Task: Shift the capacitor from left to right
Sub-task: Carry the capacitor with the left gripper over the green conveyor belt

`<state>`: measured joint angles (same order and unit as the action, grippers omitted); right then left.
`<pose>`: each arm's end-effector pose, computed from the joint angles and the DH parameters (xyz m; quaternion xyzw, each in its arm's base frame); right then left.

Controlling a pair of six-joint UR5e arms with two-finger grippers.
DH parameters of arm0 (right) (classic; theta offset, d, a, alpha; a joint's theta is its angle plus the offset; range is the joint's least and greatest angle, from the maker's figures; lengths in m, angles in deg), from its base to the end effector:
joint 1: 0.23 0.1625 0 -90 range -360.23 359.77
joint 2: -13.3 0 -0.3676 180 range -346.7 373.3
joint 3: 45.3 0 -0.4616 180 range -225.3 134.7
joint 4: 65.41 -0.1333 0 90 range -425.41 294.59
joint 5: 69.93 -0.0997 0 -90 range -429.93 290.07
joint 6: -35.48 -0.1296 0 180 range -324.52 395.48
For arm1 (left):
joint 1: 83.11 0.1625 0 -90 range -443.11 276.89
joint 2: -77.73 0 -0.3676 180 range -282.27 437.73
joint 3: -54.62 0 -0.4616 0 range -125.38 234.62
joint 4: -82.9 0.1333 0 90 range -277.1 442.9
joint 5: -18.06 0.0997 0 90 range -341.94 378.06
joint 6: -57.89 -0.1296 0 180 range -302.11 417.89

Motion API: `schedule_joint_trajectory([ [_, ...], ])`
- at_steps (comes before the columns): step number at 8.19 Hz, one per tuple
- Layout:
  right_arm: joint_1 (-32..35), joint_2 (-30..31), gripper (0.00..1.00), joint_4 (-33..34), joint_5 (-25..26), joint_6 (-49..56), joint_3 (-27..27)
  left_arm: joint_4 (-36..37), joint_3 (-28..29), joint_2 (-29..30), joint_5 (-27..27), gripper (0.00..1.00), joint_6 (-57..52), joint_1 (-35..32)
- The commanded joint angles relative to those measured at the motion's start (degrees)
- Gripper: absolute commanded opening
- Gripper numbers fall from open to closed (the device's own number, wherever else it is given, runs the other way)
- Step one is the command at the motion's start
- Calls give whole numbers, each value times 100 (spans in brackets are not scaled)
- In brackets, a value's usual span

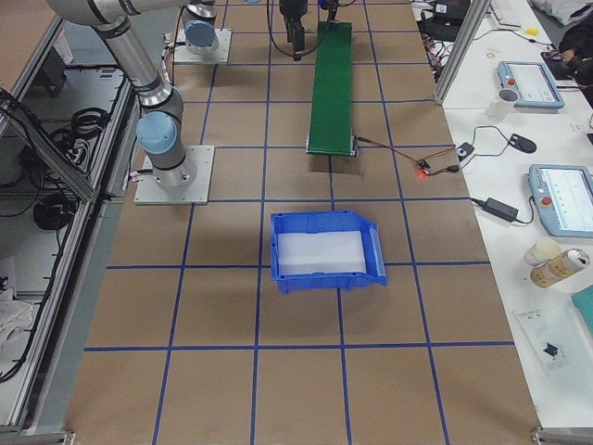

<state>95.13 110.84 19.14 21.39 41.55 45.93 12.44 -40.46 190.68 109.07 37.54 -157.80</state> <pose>0.1776 -0.4978 0.4496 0.0995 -0.9949 0.0074 0.0116 0.0401 -0.6425 0.1412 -0.0445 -0.9962 -0.0732 0.0143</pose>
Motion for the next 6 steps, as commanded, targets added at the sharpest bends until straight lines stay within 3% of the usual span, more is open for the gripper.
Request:
schedule_joint_trajectory([
  [1, 0, 3, 100, 0, 0, 0, 0, -3, -19, 17, -22, 62, 232, -64],
  [2, 0, 3, 100, -9, 0, 0, 0, 5, -10, -1, -13, 82, 241, -64],
  [4, 0, 3, 100, -9, 0, 0, 0, -3, 42, -123, -22, 100, 686, -186],
  [6, 0, 3, 100, -9, 9, 9, 0, -222, 69, -579, 83, 100, 1206, -660],
])
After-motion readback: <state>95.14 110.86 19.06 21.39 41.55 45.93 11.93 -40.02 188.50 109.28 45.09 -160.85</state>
